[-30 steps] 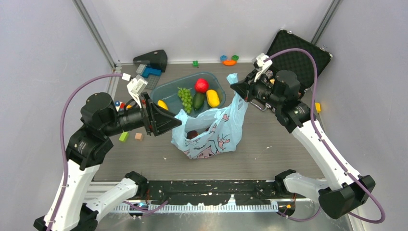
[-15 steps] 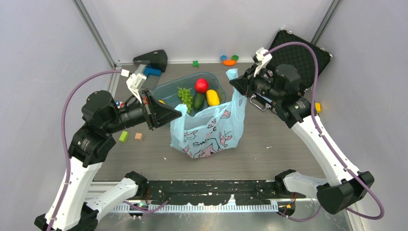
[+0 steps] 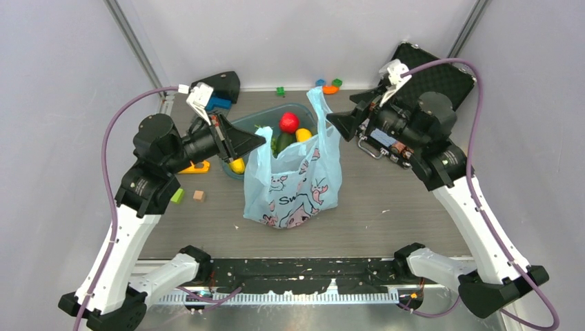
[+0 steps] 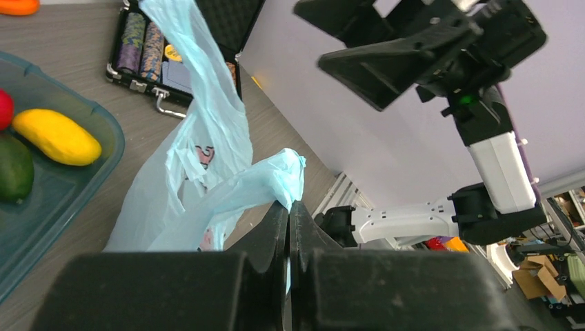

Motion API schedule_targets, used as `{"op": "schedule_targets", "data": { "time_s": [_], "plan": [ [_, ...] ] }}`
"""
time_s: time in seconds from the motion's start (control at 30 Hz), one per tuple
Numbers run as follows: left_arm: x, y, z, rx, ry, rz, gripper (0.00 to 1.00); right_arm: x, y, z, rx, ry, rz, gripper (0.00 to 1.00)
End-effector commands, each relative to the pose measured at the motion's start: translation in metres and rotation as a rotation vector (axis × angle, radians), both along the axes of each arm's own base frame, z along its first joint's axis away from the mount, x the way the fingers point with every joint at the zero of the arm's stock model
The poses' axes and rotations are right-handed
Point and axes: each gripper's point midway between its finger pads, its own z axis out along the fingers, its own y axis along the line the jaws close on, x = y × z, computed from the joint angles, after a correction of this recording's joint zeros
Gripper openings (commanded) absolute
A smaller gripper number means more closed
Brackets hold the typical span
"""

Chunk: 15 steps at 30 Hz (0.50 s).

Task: Place the fake fruits into the plastic bag and tie a complex knot

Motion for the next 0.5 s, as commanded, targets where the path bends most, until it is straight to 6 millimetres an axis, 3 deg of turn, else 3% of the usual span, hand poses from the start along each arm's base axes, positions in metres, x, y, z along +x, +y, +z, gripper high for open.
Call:
{"op": "schedule_targets", "data": {
  "time_s": [0.0, 0.17, 0.47],
  "plan": [
    [0.002, 0.003, 0.021, -0.057, -0.061, 0.015, 0.00, -0.029, -0.005, 0.062, 0.092, -0.162, 0.044, 0.97],
    [0.002, 0.005, 0.021, -0.058, -0.064, 0.014, 0.00, -0.048, 0.022, 0.074, 0.169, -0.198, 0.212, 0.96],
    [-0.001, 0.004, 0.023, -0.058, -0.069, -0.011, 0.00, -0.092, 0.113, 0.062, 0.205, -0.211, 0.586, 0.96]
  ]
}}
